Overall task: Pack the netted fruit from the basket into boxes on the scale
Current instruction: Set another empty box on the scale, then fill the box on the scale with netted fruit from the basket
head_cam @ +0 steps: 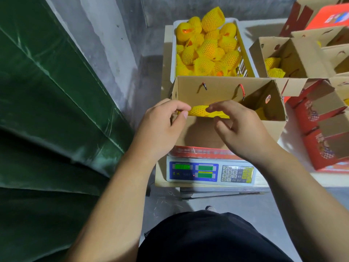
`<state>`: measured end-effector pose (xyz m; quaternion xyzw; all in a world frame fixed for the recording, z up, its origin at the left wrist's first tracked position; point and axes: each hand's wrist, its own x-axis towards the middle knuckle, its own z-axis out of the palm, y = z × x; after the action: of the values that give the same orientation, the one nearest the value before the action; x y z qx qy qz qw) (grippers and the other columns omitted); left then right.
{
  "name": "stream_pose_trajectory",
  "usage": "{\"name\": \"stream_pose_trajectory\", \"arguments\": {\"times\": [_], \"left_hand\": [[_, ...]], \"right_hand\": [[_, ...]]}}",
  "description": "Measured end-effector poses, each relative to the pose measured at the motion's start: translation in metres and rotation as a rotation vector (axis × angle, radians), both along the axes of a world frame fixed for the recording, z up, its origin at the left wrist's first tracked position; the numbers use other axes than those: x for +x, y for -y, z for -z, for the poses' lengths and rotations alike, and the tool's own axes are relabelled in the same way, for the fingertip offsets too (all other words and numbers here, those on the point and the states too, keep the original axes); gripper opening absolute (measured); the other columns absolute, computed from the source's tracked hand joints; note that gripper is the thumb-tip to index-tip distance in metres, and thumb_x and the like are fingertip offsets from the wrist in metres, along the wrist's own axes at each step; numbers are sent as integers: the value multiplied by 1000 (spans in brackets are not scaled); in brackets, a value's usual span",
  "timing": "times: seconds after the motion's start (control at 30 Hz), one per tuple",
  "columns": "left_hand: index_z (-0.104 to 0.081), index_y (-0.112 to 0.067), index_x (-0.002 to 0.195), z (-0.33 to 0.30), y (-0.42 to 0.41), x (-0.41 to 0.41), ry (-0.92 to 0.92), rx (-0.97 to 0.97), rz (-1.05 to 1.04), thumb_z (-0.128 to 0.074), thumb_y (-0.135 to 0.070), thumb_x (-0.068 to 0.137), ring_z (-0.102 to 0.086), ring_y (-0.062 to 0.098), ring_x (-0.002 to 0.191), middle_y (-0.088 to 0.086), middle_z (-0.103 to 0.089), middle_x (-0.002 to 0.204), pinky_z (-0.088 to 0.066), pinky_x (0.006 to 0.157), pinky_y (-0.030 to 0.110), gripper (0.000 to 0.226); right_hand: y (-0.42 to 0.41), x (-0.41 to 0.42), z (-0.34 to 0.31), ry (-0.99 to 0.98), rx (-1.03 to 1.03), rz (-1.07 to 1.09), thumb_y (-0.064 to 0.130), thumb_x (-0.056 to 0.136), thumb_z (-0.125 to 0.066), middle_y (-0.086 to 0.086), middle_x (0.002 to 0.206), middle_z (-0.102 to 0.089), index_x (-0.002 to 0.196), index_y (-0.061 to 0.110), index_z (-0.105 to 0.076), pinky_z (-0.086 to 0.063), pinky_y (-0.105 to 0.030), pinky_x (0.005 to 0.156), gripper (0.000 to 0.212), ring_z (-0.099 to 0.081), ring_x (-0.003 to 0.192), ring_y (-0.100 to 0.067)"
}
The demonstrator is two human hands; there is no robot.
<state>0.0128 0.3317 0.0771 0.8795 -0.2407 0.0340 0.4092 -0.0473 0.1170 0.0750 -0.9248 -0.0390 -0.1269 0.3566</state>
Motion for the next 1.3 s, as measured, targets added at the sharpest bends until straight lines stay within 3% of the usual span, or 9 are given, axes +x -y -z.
{"name": "stream_pose_trajectory", "arguments": {"times": [0.13,0.33,0.43,0.6,0.7,0.83,1.0,1.13,1.3], "left_hand": [[-74,-31,115,-6,16,17,-23,0,26,-61,-26,103,-60,0,99,-21,-63,104,-40,77,3,18],[-72,-35,122,-20,59,79,-134,58,101,-56,-32,107,-59,-2,110,-19,-65,120,-43,85,8,22],[-74,-30,118,-24,89,127,-188,40,111,-59,-29,105,-63,0,109,-17,-69,117,-44,84,5,20],[-72,-25,120,-2,152,215,-364,85,42,-61,-24,102,-67,15,112,-12,-69,108,-54,95,30,21],[-63,-16,136,21,186,257,-461,223,-22,-61,-24,100,-65,26,115,7,-66,132,-55,97,39,37],[-44,-17,152,52,210,298,-463,536,-84,-60,-30,98,-48,41,139,20,-43,155,-45,112,47,58],[-20,-27,163,87,216,321,-500,613,-124,-64,-25,100,-34,42,150,13,-30,167,-38,119,53,77],[-33,-25,144,93,221,329,-467,622,-199,-71,-27,96,-37,40,141,11,-46,150,-40,107,50,61],[-27,-24,148,94,236,330,-425,635,-160,-64,-6,95,-45,42,135,16,-44,150,-43,107,52,67]], "right_hand": [[5,14,-4,-42,-16,48,12,96,-61,1,122,-69,122,18,-70,-54,-37,93,28,-63,113,-18],[43,61,-22,-67,63,126,13,98,-61,9,114,-71,124,21,-71,-47,-26,89,29,-65,105,-9],[66,112,-29,-155,509,210,5,99,-59,2,109,-76,115,16,-73,-52,-21,82,24,-69,101,-13],[107,225,-24,-499,1682,302,14,104,-48,-10,106,-72,108,12,-63,-55,-32,84,16,-69,94,-26],[116,290,-5,-499,1984,484,13,106,-44,-13,101,-64,93,8,-55,-52,-30,97,18,-63,89,-26],[111,334,45,-709,1593,616,12,102,-47,-18,99,-62,103,7,-58,-51,-34,68,12,-63,77,-29],[116,359,104,-801,557,808,32,86,-68,-16,147,-42,145,18,-41,-45,-46,103,66,-48,132,-41],[116,373,119,-821,349,816,36,79,-76,-10,134,-12,133,31,-6,-38,-48,101,88,-31,130,-38],[124,377,130,-834,174,712,35,73,-89,-9,129,-6,132,41,-5,-40,-46,94,103,-23,129,-35]]}}
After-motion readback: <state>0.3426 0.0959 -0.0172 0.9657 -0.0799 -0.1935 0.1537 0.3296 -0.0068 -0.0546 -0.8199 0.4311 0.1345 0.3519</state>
